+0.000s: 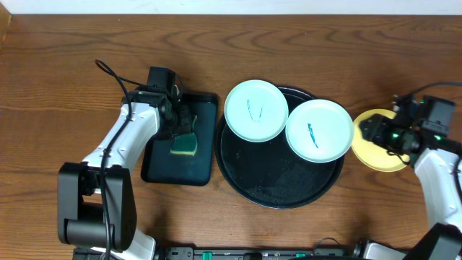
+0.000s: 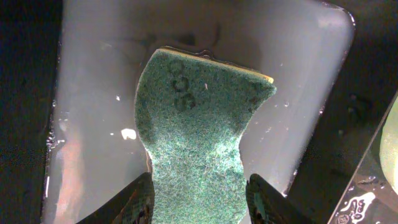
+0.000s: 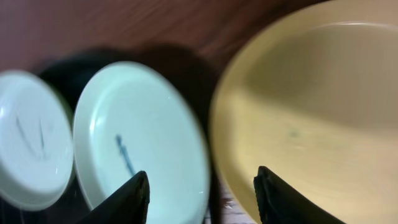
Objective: Clean dirty plates on tray and stack at the side
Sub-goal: 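Grasp the rim of the right pale green plate with the right gripper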
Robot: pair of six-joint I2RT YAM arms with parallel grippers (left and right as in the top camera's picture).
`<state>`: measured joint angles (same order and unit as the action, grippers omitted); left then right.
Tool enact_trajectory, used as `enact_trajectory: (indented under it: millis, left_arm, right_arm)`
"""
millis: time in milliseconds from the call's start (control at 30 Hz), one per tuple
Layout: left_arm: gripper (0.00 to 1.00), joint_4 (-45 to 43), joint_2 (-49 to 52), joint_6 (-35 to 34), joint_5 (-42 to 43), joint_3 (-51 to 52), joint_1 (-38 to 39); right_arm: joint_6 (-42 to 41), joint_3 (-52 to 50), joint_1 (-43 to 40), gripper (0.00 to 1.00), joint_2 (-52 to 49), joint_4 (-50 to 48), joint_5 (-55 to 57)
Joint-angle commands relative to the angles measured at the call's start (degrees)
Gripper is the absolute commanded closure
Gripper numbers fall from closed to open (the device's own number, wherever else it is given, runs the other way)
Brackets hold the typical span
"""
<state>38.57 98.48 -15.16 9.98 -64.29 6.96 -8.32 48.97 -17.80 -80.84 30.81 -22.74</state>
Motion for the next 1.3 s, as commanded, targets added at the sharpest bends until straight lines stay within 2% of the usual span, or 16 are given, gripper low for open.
enact_trajectory:
  millis: [0, 100, 200, 367, 467, 533, 567, 733, 867, 1033, 1267]
  left_arm:
    - [0.51, 0.2, -0.02, 0.15, -0.09, 0.11, -0.13]
    - [0.51, 0.28, -0.02, 0.15, -0.09, 0.11, -0.13]
    - [0.51, 0.37, -0.02, 0.15, -0.09, 0.11, -0.13]
    - [0.51, 0.42, -0.02, 0.15, -0.11, 0.09, -0.13]
    - [0.51, 0.37, -0.02, 0.15, -0.09, 0.11, -0.13]
    - [0.5, 0.39, -0.02, 0.15, -0.09, 0.11, -0.13]
    - [0.5, 0.39, -0.02, 0.15, -0.09, 0.09, -0.13]
    - [0.5, 1.75, -0.02, 0.17, -0.13, 0.11, -0.15]
    - [0.5, 2.14, 0.0, 0.17, -0.13, 0.46, -0.15]
    - [0.45, 2.01, 0.02, 0.17, -0.13, 1.86, -0.15]
    - [0.45, 0.17, 0.02, 0.15, -0.52, 3.61, -0.13]
  right_arm:
    - [3.45, 0.74, 3.58, 0.47, -3.56, 0.11, 1.18]
    - [3.48, 0.74, 5.81, 0.47, -6.71, -1.46, 1.6]
    - [2.32, 0.74, 7.52, 0.56, -9.88, -4.2, 2.36]
    - [-1.75, 0.74, 8.52, 0.61, -12.79, -5.99, 8.11]
    - [-1.92, 0.74, 8.52, 0.76, -13.14, -6.25, 8.13]
    - [-1.92, 0.74, 8.52, 0.96, -13.05, -6.25, 8.11]
    - [-1.92, 0.74, 8.52, 0.99, -13.0, -5.92, 8.11]
    - [-1.9, 0.85, 8.52, 0.99, -10.16, -1.07, 7.67]
    - [-1.92, 0.85, 8.61, 0.99, -5.07, 6.38, 6.1]
    - [-1.7, 0.83, 9.88, 0.99, -2.4, 14.1, 6.23]
    - [-2.6, -0.72, 14.69, 0.99, -2.75, 14.82, 6.23]
